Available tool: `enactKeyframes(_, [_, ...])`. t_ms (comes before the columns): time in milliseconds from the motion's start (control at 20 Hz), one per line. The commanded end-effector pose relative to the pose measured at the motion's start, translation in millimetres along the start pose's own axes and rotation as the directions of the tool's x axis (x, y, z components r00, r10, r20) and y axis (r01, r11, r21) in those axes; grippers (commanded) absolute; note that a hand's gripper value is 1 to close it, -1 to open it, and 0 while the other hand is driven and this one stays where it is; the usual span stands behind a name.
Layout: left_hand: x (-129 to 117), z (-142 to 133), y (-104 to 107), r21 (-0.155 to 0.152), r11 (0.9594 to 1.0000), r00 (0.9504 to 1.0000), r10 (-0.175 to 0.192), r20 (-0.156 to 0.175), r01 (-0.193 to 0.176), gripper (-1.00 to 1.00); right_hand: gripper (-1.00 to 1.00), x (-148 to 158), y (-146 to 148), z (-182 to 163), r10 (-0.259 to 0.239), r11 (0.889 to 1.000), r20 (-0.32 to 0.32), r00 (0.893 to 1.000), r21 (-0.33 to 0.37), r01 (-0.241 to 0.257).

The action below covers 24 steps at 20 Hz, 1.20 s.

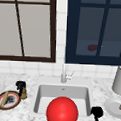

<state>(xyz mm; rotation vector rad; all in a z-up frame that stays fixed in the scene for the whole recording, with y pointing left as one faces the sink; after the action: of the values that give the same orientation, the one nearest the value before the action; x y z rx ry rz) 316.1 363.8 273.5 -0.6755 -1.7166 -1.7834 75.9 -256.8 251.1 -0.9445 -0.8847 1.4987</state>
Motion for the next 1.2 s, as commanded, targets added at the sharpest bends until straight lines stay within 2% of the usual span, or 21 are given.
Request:
enactKeyframes(0, [17, 19, -14, -0.030, 0.9990, 0.9990, 0.034, -0.028, -0.035, 1.00, 0.00, 0, 0, 0, 0.000, 1.000, 0.000, 1.000, 0.000, 0.000])
enactKeyframes(900, [92, 107, -89, -0.045, 0.9981, 0.9979, 0.040, -0.051, -0.042, 1.00, 0.00, 0, 0, 0, 0.000, 1.000, 0.000, 1.000, 0.000, 0.000])
enactKeyframes(1000, [97, 118, -96, -0.045, 0.9981, 0.9979, 0.040, -0.050, -0.042, 1.00, 0.00, 0, 0, 0, 0.000, 1.000, 0.000, 1.000, 0.000, 0.000])
enactKeyframes(1050, [92, 120, -100, -0.030, 0.9992, 0.9990, 0.026, -0.037, -0.027, 1.00, 0.00, 0, 0, 0, 0.000, 1.000, 0.000, 1.000, 0.000, 0.000])
enactKeyframes(1150, [88, 129, -106, -0.023, 0.9996, 0.9993, 0.018, -0.032, -0.019, 1.00, 0.00, 0, 0, 0, 0.000, 1.000, 0.000, 1.000, 0.000, 0.000])
